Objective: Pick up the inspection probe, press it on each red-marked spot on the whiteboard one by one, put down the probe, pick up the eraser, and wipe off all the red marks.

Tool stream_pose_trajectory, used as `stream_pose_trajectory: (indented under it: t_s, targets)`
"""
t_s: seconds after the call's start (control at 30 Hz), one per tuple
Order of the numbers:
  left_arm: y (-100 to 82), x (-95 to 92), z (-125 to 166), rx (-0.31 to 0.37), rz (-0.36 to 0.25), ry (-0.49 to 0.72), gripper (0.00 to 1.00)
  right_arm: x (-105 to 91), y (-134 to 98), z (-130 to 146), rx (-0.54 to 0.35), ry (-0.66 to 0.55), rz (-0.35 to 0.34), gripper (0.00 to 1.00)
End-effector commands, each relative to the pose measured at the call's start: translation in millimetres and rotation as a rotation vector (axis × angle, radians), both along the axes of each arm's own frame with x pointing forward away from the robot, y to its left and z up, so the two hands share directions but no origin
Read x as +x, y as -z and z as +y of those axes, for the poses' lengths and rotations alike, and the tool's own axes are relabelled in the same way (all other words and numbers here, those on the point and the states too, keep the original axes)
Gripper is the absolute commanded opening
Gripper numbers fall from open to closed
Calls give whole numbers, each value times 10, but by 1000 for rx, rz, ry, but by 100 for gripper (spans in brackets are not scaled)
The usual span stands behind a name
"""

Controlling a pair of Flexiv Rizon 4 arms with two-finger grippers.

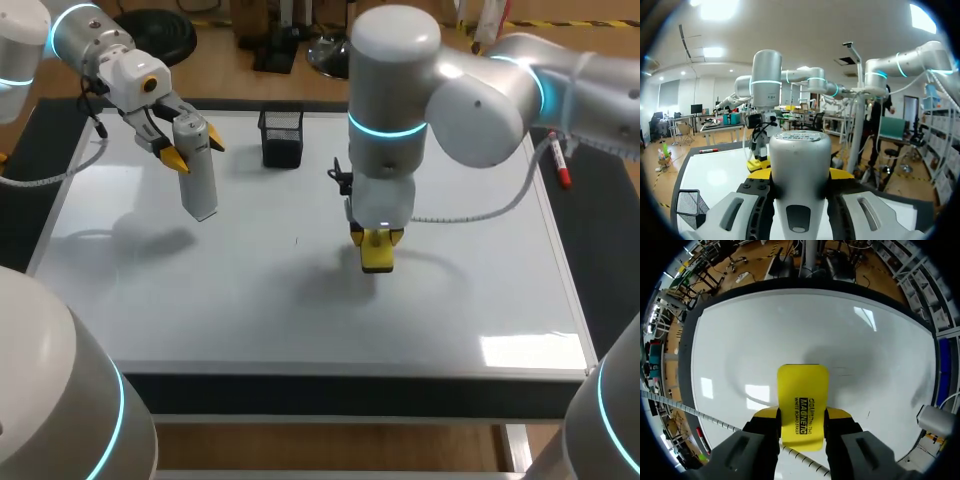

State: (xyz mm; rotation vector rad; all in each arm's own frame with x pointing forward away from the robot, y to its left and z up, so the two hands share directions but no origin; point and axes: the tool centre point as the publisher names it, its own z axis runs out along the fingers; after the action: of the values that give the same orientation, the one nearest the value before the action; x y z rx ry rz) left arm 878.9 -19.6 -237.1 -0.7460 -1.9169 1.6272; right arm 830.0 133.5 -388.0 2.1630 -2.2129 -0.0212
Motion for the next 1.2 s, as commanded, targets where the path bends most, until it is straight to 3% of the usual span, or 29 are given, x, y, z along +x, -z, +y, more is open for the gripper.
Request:
stream_pose_trajectory:
  t_s: [0.03,0.57,0.83,1.2]
  targets:
    - [-11,7,4,1,0,3,0,-4,-20,-6,-4,-1,-3,0]
    - [-11,7,4,1,0,3,0,-4,-20,-6,-4,-1,-3,0]
    - [-11,7,4,1,0,3,0,357,-20,-10,9,4,-11,0]
    - [-11,7,4,1,0,3,0,1063,-21,-93,-6,-27,-29,0]
